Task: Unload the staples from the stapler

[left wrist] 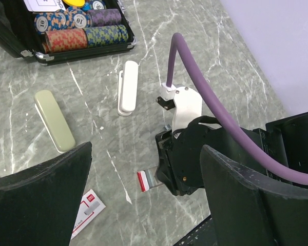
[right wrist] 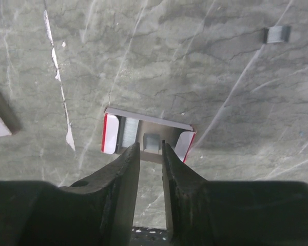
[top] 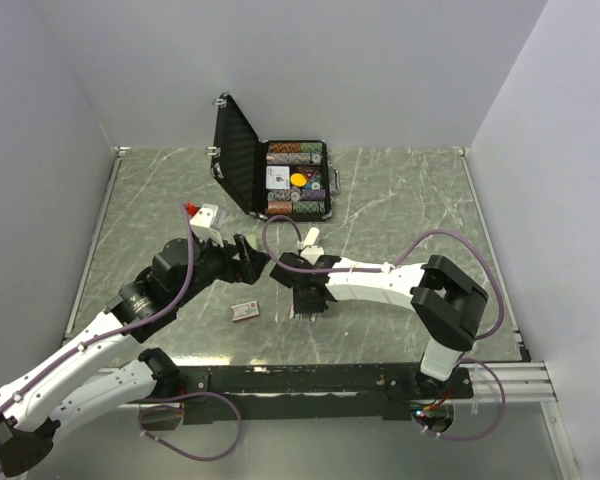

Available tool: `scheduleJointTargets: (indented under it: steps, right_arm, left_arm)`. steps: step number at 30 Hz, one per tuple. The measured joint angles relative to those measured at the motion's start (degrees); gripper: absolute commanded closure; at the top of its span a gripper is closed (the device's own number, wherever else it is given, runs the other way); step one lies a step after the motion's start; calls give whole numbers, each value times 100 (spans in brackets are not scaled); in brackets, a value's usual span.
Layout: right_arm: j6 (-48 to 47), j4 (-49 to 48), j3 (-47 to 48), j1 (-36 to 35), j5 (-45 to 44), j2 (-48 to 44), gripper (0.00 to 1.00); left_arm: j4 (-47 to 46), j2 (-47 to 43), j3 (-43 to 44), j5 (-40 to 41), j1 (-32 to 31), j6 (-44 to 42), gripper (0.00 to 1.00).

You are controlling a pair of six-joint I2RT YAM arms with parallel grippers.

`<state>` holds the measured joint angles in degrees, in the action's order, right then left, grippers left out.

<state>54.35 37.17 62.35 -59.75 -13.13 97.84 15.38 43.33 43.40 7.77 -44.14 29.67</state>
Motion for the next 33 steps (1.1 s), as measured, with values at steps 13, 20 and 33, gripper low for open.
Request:
scheduleJointTargets:
  steps: [13, 20, 33]
  right_arm:
    - [-468, 136, 83, 481, -409, -553, 59]
    - [-822, -4, -289, 1248, -428, -824, 54]
    - [-1405, -358, -426, 1668, -153, -433, 48]
  left_arm:
    - [2, 2, 0, -22, -9, 4, 9]
    - [0, 114, 0, -66, 24, 0, 8]
    - [-31, 590, 0, -446, 133, -111, 7]
